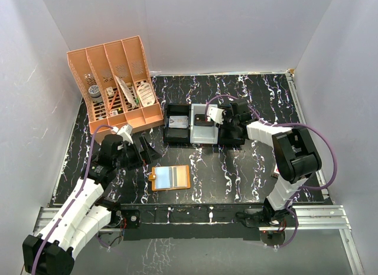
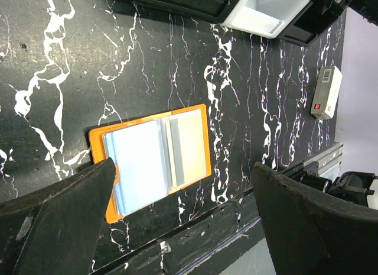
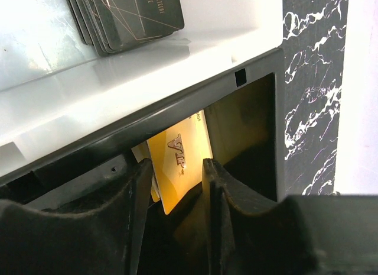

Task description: Take the credit cards out of the card holder

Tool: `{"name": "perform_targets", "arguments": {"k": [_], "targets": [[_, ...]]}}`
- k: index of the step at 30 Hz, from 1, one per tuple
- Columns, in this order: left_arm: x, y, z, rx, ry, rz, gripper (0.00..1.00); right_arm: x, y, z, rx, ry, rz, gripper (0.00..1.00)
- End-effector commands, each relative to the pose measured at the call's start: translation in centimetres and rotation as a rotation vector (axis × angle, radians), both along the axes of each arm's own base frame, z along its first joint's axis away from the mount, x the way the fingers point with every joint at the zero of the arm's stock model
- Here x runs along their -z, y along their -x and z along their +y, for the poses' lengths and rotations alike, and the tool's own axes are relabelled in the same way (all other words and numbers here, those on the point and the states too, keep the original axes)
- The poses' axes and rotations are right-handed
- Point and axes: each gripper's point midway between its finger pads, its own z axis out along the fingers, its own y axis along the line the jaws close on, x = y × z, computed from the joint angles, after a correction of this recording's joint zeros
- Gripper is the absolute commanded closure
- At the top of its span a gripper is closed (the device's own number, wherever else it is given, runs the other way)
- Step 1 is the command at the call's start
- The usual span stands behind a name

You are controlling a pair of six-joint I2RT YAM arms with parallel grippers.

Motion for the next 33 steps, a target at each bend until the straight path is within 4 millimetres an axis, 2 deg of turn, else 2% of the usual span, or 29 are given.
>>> {"name": "perform_targets", "arguments": {"k": [1, 6, 8, 11, 13, 15, 18, 20, 23, 24, 25, 26, 27, 31, 33], "targets": [[-0.4, 0.3, 0.1, 0.005, -0.001, -0.007, 0.01, -2.8, -1.9, -0.2, 0.028, -0.02, -0.088, 0.6], [-0.4, 0.3, 0.0, 0.009, 0.007, -0.003, 0.01, -3.5, -2.3, -1.2, 0.08, 0.002, -0.116, 0.55], [-0.5, 0.3, 0.1, 0.006, 0.004, -0.002, 0.01, -4.4, -2.3, -1.2, 0.092, -0.013, -0.132, 0.53], [-0.6, 0.2, 0.2, 0.004, -0.004, -0.004, 0.01, -6.7, -2.3, -0.8, 0.105, -0.073, -0.174, 0.51], [-0.6, 0.2, 0.0, 0.012, 0.001, -0.006, 0.01, -9.8, -2.4, -0.5, 0.133, -0.155, -0.239, 0.5], [-0.7, 0.1, -0.3, 0.024, 0.011, -0.003, 0.01, -13.1, -2.2, -0.1, 0.179, -0.285, -0.288, 0.48], [-0.5, 0.1, -0.8, 0.047, 0.028, 0.003, 0.01, -18.0, -1.0, 1.0, 0.296, -0.611, -0.279, 0.37], [-0.4, 0.1, -1.0, 0.062, 0.036, 0.012, 0.01, -19.9, 0.4, 1.5, 0.404, -0.834, -0.21, 0.36], [-0.4, 0.2, -1.5, 0.092, 0.044, 0.016, 0.01, -21.8, 3.0, 2.4, 0.502, -1.097, -0.088, 0.26], [-0.3, 0.3, -1.5, 0.1, 0.047, 0.02, 0.01, -22.1, 3.7, 2.3, 0.569, -1.202, -0.05, 0.09], [-0.2, 0.3, -1.6, 0.107, 0.048, 0.027, 0.01, -22.1, 4.3, 1.6, 0.69, -1.316, -0.011, 0.03], [-0.1, 0.4, -1.8, 0.115, 0.055, 0.032, 0.01, -21.4, 4.9, 0.8, 0.827, -1.409, 0.035, 0.02], [-0.1, 0.4, -2.0, 0.122, 0.062, 0.038, 0.01, -21.0, 5.7, 0.7, 0.874, -1.466, 0.076, 0.02], [-0.4, 0.3, -2.5, 0.137, 0.089, 0.036, 0.01, -20.0, 8.7, 2.7, 0.799, -1.584, 0.251, 0.02], [0.1, 0.4, -2.4, 0.136, 0.083, 0.054, 0.01, -19.6, 10.3, 4.5, 0.726, -1.656, 0.379, 0.02]]}}
